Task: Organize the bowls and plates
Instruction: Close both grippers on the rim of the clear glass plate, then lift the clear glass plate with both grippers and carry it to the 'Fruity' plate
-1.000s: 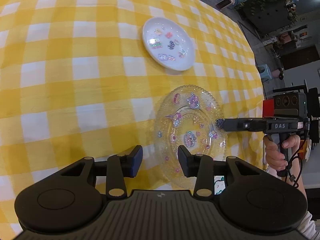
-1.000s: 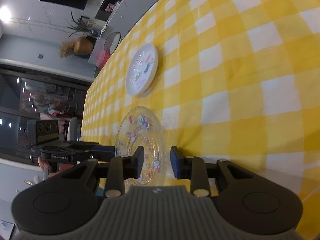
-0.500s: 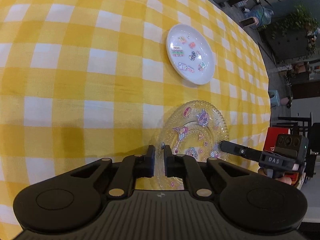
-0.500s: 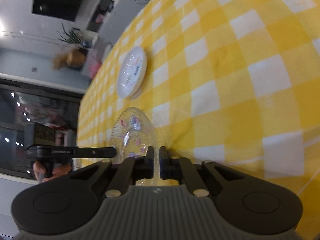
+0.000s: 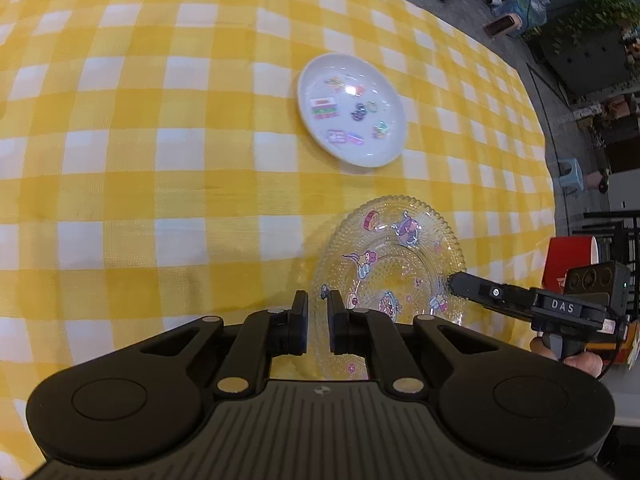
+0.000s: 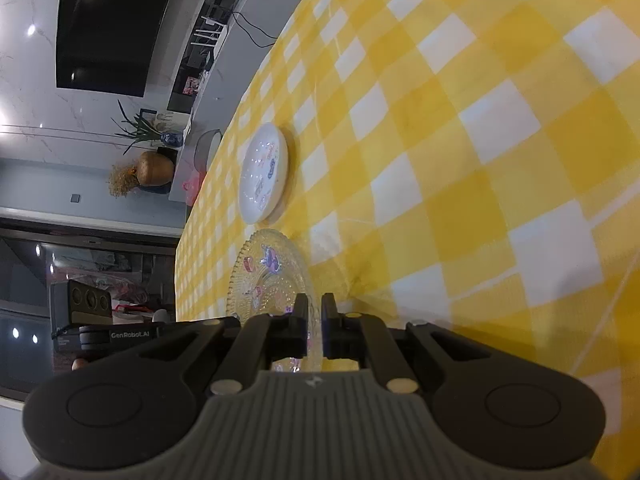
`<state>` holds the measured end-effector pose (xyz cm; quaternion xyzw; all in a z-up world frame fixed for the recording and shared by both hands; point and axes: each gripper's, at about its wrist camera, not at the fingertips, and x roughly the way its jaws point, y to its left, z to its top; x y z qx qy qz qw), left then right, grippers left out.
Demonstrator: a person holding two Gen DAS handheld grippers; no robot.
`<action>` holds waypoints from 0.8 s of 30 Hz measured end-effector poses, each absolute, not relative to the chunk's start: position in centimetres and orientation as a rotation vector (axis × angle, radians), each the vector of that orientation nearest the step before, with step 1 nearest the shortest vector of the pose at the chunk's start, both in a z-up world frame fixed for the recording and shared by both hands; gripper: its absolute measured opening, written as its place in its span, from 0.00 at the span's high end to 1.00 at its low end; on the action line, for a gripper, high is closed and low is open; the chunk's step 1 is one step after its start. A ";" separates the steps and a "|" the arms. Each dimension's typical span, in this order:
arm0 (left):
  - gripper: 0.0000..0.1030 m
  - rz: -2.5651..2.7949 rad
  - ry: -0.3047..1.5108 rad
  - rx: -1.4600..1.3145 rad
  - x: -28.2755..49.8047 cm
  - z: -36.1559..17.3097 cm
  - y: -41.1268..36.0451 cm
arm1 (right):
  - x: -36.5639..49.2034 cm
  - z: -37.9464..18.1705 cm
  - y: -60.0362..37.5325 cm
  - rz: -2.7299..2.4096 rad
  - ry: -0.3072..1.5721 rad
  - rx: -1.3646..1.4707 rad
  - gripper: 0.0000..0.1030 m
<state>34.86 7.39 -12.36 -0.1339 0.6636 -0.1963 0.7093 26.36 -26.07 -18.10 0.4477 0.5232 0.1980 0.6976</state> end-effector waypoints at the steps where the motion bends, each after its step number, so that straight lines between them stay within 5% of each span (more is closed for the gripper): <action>1: 0.91 -0.438 1.475 -0.293 34.8 -12.1 7.2 | 26.2 -17.8 -26.1 0.433 1.166 0.996 0.96; 24: 0.87 -0.529 1.530 -0.115 28.7 -10.0 1.6 | 14.8 -14.0 -27.2 0.318 1.235 1.048 0.96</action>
